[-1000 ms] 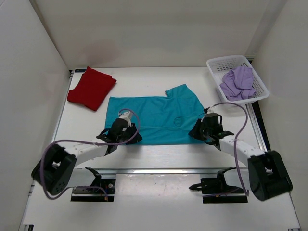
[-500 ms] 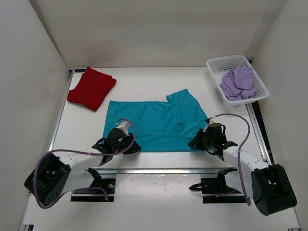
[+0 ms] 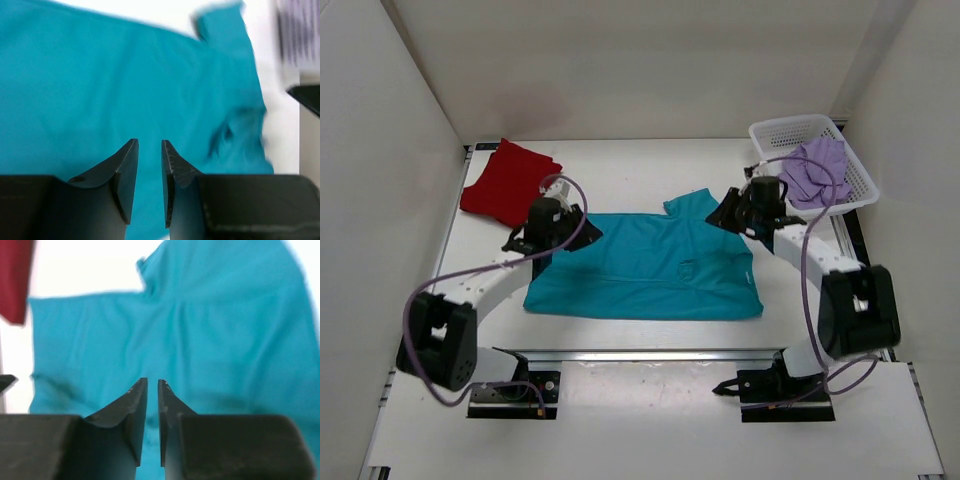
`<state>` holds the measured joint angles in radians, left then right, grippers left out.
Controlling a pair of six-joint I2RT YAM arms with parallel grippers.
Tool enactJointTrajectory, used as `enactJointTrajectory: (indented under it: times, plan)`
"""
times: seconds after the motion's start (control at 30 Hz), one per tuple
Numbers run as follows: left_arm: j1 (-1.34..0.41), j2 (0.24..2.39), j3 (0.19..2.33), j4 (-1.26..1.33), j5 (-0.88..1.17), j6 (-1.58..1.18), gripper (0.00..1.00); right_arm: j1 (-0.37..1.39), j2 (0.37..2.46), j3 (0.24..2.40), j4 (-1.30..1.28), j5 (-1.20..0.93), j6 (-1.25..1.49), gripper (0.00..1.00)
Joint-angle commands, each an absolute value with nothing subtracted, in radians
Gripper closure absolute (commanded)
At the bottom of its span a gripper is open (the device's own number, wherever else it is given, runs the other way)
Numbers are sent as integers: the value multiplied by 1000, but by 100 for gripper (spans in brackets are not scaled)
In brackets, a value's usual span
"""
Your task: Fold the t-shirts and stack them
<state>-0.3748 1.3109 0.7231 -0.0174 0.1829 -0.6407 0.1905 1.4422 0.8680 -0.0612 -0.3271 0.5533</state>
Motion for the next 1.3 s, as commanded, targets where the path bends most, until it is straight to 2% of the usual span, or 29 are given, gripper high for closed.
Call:
enactJointTrajectory:
  times: [0.0, 0.23, 0.37, 0.63, 0.97, 1.03, 1.1, 1.13, 1.27]
  plan:
    - [-229, 1425, 788, -12, 204, -644, 64, 155, 1605, 1039, -26, -330, 491, 89]
    - [-69, 1673, 1056, -98, 109, -609, 61, 97, 1926, 1370, -167, -331, 380, 87]
    - [-25, 1781, 1187, -179, 100, -566, 59, 52, 1989, 1436, -158, -359, 376, 79]
    - [0, 1827, 1229, -207, 77, -523, 57, 60, 2233, 1781, -350, -364, 334, 62]
    - [-2, 1835, 1204, -173, 98, -517, 57, 95, 2401, 1976, -491, -391, 331, 60]
    - [-2, 1825, 1213, -179, 101, -511, 57, 103, 2417, 1999, -495, -412, 328, 65]
    - [-5, 1824, 1216, -179, 92, -505, 57, 95, 2418, 2011, -494, -443, 340, 75]
    - [0, 1827, 1226, -184, 84, -499, 57, 100, 2407, 2010, -482, -440, 338, 75]
    - [-2, 1845, 1247, -221, 60, -476, 58, 117, 2297, 1941, -416, -408, 310, 90]
